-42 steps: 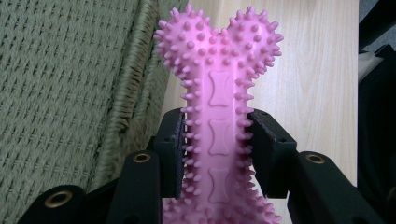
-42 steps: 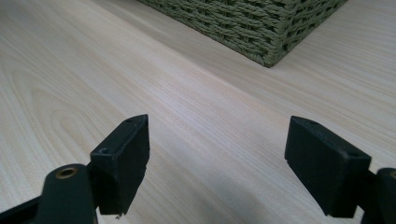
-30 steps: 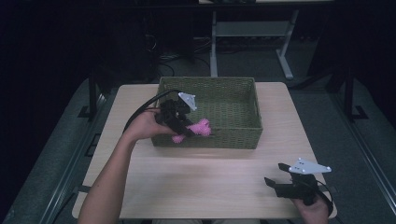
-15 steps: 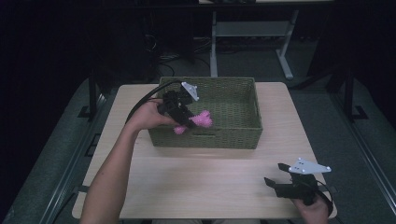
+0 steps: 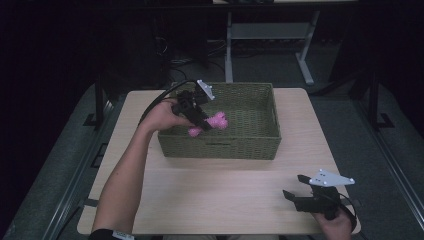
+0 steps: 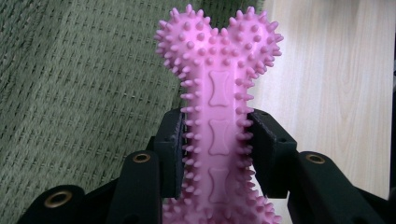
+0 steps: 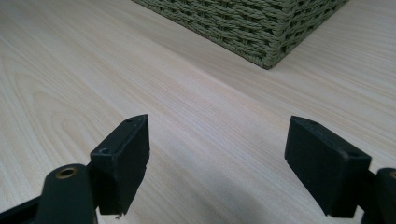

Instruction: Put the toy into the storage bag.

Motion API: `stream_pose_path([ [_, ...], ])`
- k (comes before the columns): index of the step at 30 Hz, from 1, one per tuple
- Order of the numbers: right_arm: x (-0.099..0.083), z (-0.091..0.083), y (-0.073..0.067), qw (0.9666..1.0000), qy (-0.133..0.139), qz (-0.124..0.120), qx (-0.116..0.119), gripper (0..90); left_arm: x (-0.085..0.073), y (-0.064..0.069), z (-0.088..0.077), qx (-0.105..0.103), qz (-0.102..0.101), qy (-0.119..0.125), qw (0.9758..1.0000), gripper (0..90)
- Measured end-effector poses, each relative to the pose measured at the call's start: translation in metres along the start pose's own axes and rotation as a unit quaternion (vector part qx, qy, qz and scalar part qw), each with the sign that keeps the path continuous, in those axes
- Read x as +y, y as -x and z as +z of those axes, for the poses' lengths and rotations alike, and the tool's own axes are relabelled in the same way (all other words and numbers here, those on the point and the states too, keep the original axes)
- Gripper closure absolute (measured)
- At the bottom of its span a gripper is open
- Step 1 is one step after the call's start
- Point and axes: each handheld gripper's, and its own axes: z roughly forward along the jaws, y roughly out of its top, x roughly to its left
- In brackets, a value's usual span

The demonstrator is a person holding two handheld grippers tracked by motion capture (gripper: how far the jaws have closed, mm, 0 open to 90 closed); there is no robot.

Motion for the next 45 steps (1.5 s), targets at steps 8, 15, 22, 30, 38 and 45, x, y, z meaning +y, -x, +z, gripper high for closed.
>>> stream_pose_path([
  [8, 0.000, -0.001, 0.001, 1.0000, 0.001, 0.005, -0.001, 21.6, -0.003, -0.015, 0.006, -0.005, -0.020, 0.003, 0.9998, 58.6],
  [15, 0.000, -0.001, 0.001, 1.0000, 0.003, 0.003, -0.002, 21.6, -0.007, -0.023, 0.010, 0.000, -0.025, 0.004, 0.9997, 58.5],
  [22, 0.000, -0.001, 0.002, 1.0000, 0.004, 0.002, -0.003, 21.6, -0.009, -0.031, 0.015, 0.003, -0.027, 0.006, 0.9996, 58.5],
  [30, 0.000, -0.001, 0.002, 1.0000, 0.002, 0.006, -0.004, 21.7, -0.011, -0.037, 0.021, -0.002, -0.033, 0.003, 0.9995, 58.5],
  [38, -0.001, -0.001, 0.002, 0.9999, 0.004, 0.008, -0.005, 21.6, -0.010, -0.041, 0.024, -0.002, -0.032, 0.005, 0.9995, 58.3],
  [45, -0.001, -0.002, 0.002, 0.9999, 0.004, 0.009, -0.006, 21.7, -0.013, -0.045, 0.025, 0.000, -0.035, 0.005, 0.9994, 58.4],
])
